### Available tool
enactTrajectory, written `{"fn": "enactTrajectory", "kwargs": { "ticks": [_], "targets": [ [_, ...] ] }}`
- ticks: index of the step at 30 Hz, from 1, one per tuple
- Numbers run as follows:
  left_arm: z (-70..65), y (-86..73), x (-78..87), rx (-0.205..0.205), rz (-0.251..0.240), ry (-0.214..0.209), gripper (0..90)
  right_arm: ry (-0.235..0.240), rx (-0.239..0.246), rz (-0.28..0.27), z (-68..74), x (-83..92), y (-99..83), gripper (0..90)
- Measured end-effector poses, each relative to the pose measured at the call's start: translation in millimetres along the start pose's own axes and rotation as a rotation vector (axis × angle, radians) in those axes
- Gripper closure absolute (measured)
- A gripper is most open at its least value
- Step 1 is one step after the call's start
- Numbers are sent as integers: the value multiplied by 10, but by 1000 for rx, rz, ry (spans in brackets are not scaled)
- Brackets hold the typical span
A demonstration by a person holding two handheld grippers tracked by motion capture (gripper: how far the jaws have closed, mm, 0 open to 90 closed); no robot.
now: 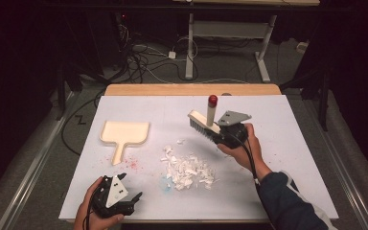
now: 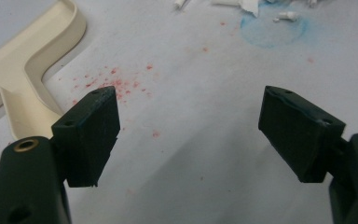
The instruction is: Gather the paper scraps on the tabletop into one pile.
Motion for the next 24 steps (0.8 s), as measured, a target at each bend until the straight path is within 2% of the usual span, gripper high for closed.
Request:
{"fn": "enactTrajectory", "kwargs": {
  "ticks": [1, 2, 3, 5, 6, 7, 8, 9, 10, 12, 15, 17, 19, 24],
  "targets": [
    [0, -1, -4, 2, 2, -1, 197, -3, 9, 15, -32, -93, 17, 678],
    [0, -1, -4, 2, 2, -1, 197, -12, 43, 23, -52, -183, 31, 678],
    [4, -2, -9, -9, 0, 3, 197, -17, 65, 29, -48, -265, 44, 678],
    [-2, -7, -10, -7, 4, 1, 197, -18, 108, 45, -22, -412, 74, 678],
    [-2, -7, -10, -7, 4, 1, 196, -18, 108, 45, -22, -412, 74, 678],
    [-6, -13, -18, -4, 5, 1, 197, -17, 164, 49, 32, -535, 99, 678],
    [-3, -17, -17, -8, 9, 0, 197, -33, 198, 47, 66, -588, 109, 678],
    [-5, -22, -20, -6, 9, 0, 196, -48, 217, 50, 97, -637, 117, 678],
    [-3, -27, -22, -6, 11, -1, 196, -38, 220, 46, 117, -686, 121, 678],
    [-1, -31, -20, -4, 14, -1, 197, 0, 221, 36, 159, -764, 117, 678],
    [-3, -36, -13, -3, 14, 3, 197, 58, 247, 28, 259, -832, 116, 678],
    [-6, -39, -11, -5, 17, 6, 197, 99, 286, 28, 333, -841, 113, 676],
    [-9, -42, -8, -7, 21, 5, 197, 140, 310, 11, 407, -814, 106, 677],
    [-18, -43, -10, -16, 27, 10, 196, 284, 402, -17, 584, -680, 70, 676]
  ]
}}
Point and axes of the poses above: each handheld gripper's, and its own axes: x roughly backward along the jaws, y roughly out of its top, z roughly to its left, the point moved 2 cm from there along -x, roughly forward along the jaws, and after that the axes turned 4 degrees about y, right-handed, at the moved point
